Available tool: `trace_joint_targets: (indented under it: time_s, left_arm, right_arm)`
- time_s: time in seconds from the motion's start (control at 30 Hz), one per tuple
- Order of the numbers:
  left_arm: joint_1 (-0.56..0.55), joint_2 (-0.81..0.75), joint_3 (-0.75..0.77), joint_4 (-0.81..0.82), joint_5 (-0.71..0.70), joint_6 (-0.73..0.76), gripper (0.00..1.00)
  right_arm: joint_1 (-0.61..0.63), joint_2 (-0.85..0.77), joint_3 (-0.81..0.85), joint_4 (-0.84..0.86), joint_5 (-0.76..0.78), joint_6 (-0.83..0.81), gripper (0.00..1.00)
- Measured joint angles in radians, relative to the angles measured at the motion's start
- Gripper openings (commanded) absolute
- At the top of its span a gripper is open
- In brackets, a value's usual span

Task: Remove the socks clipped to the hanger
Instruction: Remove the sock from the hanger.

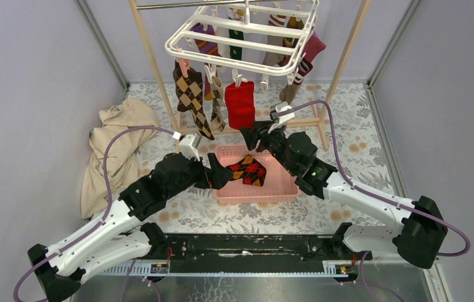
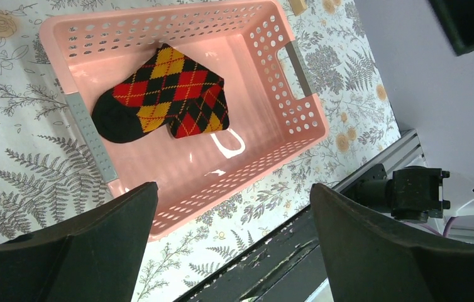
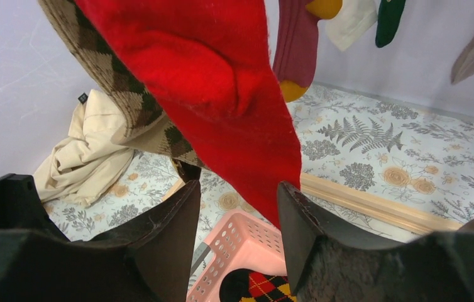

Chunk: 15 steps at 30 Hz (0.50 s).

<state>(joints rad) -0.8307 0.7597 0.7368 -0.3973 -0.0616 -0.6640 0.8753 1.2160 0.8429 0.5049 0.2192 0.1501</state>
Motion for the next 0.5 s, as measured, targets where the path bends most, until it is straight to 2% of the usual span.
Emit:
trace_joint_targets:
  time_s: [0.5]
  left_arm:
    - [0.000,-0.011,-0.016,-0.001,0.002,-0.015,0.99]
  right_arm:
    - [0.000,-0.025,-0.011,-0.003,0.004,-0.027,0.68]
